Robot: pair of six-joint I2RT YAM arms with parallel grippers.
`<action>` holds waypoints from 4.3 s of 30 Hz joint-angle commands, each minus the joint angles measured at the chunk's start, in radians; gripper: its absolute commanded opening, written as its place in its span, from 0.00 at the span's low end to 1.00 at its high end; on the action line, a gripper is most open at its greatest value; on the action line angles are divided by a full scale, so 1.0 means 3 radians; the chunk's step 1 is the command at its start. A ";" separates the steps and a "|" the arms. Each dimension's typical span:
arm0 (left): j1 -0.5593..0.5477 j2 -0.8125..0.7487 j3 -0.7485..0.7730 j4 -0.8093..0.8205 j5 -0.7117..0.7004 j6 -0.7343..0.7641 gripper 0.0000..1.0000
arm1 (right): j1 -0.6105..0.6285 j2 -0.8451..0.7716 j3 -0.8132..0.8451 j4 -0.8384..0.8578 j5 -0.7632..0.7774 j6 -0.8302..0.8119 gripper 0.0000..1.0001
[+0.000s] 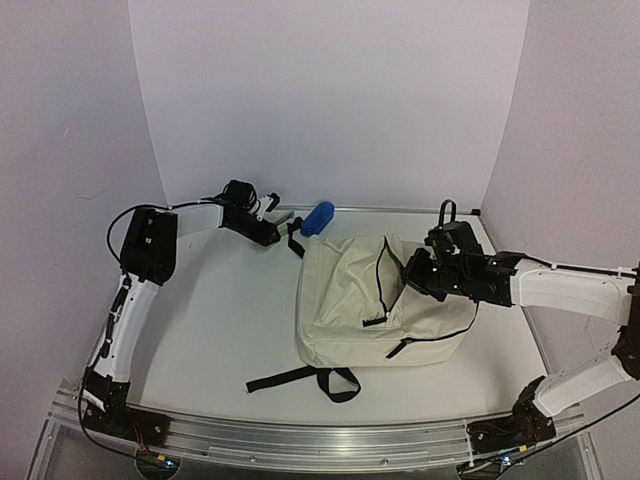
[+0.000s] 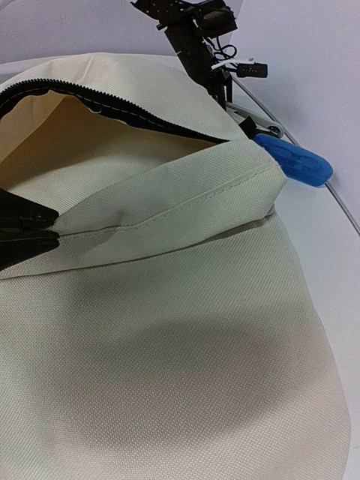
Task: Pack the student bag
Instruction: Pick up the stationery from the center of the board.
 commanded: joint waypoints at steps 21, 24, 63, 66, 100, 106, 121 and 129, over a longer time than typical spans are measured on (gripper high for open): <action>-0.0039 -0.1309 -0.1778 0.1447 -0.0266 -0.0860 0.15 | 0.0004 -0.0089 0.0147 -0.0054 -0.0071 -0.0282 0.04; -0.0039 -0.1659 -0.2096 0.1555 -0.0218 -0.1171 0.13 | 0.0003 -0.0178 0.0171 -0.0067 -0.0025 -0.0378 0.30; -0.0949 -0.2856 -0.3464 0.5193 0.1719 -0.5164 0.10 | 0.0083 0.0427 0.0873 0.2230 -0.1793 -0.0098 0.98; -0.1022 -0.2798 -0.3434 0.5216 0.1714 -0.5198 0.10 | 0.0083 0.0470 0.0899 0.2303 -0.1795 -0.0074 0.98; -0.1352 -0.3217 -0.3604 0.4777 0.1477 -0.4529 0.08 | 0.0083 0.0913 0.0891 0.2553 -0.1694 0.0224 0.91; -0.1373 -0.3156 -0.3560 0.4777 0.1569 -0.4591 0.08 | 0.0085 0.0875 0.0894 0.2595 -0.1728 0.0162 0.84; -0.1443 -0.3146 -0.3567 0.4430 0.1598 -0.4457 0.28 | 0.0086 0.0448 0.0642 0.3094 -0.1643 0.0052 0.11; -0.1444 -0.3525 -0.3470 0.2375 0.0708 -0.3349 0.79 | 0.0087 -0.0059 0.0673 0.2114 -0.0966 -0.0527 0.00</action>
